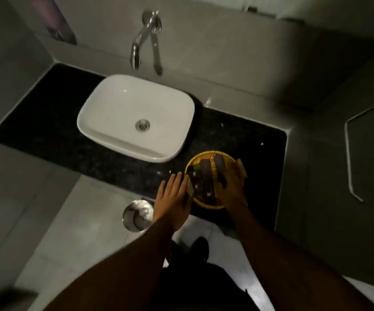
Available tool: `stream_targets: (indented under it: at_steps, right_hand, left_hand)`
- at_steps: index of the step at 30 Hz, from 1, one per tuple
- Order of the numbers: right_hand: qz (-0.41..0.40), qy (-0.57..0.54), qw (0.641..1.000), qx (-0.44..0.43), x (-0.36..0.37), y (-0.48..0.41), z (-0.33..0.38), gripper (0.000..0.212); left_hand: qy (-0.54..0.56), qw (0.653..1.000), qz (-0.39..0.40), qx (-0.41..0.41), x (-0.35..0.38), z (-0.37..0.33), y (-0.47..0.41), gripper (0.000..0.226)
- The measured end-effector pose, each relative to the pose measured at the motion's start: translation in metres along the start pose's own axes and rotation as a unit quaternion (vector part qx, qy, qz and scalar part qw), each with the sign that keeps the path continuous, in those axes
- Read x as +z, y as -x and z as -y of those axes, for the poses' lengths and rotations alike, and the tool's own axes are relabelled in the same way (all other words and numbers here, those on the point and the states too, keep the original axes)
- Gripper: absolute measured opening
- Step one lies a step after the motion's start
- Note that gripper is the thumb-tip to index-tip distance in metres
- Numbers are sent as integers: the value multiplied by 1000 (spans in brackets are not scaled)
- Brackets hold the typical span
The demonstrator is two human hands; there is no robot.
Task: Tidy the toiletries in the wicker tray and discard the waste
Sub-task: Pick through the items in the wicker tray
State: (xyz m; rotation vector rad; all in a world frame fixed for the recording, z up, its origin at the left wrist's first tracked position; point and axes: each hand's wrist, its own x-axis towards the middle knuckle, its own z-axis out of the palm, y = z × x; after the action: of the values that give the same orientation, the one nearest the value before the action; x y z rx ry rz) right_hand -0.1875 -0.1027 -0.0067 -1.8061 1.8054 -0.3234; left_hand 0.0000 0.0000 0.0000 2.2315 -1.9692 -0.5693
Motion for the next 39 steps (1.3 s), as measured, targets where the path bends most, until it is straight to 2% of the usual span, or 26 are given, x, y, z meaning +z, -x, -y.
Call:
stream_targets:
  at_steps: [3, 5, 7, 11, 14, 19, 26, 29, 31, 32, 34, 35, 36, 39]
  right_hand:
    - [-28, -69, 997, 14, 16, 0, -18, 79]
    - [-12, -120, 992, 39, 24, 0, -25, 84]
    - [-2, -127, 989, 71, 35, -2, -26, 83]
    - [35, -77, 987, 139, 47, -15, -25, 60]
    - [20, -38, 990, 135, 50, -19, -24, 38]
    - [-5, -56, 983, 173, 45, -17, -22, 31]
    - [-7, -34, 993, 116, 21, -5, -28, 24]
    - [4, -32, 998, 62, 13, 5, -26, 30]
    - [34, -29, 999, 2, 10, 14, -25, 33]
    - [42, -28, 998, -29, 9, 19, -25, 32]
    - [47, -24, 996, -76, 8, 27, -26, 36]
    - [47, -25, 995, -89, 7, 29, -27, 39]
    - [48, -28, 994, -94, 6, 31, -28, 40]
    - [46, -37, 994, -95, 2, 32, -29, 42]
  left_hand:
    - [-13, 1000, 14, -6, 19, 7, 8, 70]
    - [-21, 1000, 18, -3, 25, 9, 12, 70]
    - [-17, 1000, 20, 1, 29, 10, 13, 70]
    - [-16, 1000, 4, 0, 24, 12, 8, 69]
    - [-18, 1000, 6, -4, 19, 12, 0, 69]
    - [-12, 1000, -2, -22, 18, 12, -5, 68]
    - [18, 999, -12, -44, 11, -3, -26, 70]
    - [61, 995, -38, -62, 0, -13, -44, 70]
    - [149, 982, -54, -106, -8, -20, -58, 70]
    - [224, 962, -50, -147, -13, -24, -65, 72]
    - [413, 877, -18, -246, -23, -36, -79, 73]
    - [478, 836, -5, -268, -27, -41, -84, 69]
    - [501, 824, 4, -263, -32, -45, -88, 60]
    - [481, 842, -1, -244, -34, -44, -93, 38]
